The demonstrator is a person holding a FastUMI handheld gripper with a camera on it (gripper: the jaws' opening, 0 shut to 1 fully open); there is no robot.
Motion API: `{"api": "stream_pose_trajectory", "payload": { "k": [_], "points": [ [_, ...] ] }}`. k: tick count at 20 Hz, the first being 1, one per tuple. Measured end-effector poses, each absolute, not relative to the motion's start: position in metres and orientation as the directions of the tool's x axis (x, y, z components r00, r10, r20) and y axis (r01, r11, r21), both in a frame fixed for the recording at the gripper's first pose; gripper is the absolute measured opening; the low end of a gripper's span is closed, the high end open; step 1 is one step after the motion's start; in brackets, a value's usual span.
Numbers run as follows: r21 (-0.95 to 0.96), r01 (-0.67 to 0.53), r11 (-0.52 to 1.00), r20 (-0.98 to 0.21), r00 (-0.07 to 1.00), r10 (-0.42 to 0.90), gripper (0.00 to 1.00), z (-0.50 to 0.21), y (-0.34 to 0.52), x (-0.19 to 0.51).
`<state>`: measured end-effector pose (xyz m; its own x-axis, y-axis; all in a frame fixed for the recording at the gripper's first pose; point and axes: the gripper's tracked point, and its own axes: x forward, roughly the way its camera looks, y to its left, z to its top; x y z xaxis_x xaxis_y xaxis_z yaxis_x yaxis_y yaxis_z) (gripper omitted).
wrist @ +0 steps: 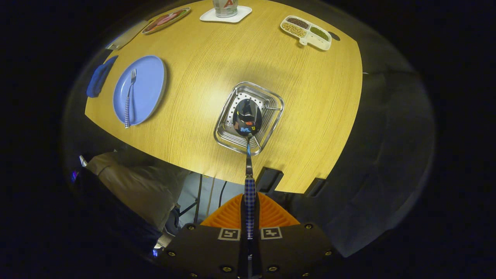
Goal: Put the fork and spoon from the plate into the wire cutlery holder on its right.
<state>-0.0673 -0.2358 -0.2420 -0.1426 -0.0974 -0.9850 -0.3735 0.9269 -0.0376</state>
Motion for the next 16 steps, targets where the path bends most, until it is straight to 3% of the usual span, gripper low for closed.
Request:
{"api": "stream_pose_trajectory", "payload": {
  "k": [12,16],
  "points": [
    [-0.036,-0.424,0.905,-0.928,-0.323,-0.188,0.05,-0.268,-0.239,-0.051],
    [-0.055,-0.414,0.909,-0.923,-0.326,-0.204,0.05,-0.273,-0.237,-0.04]
  ]
}}
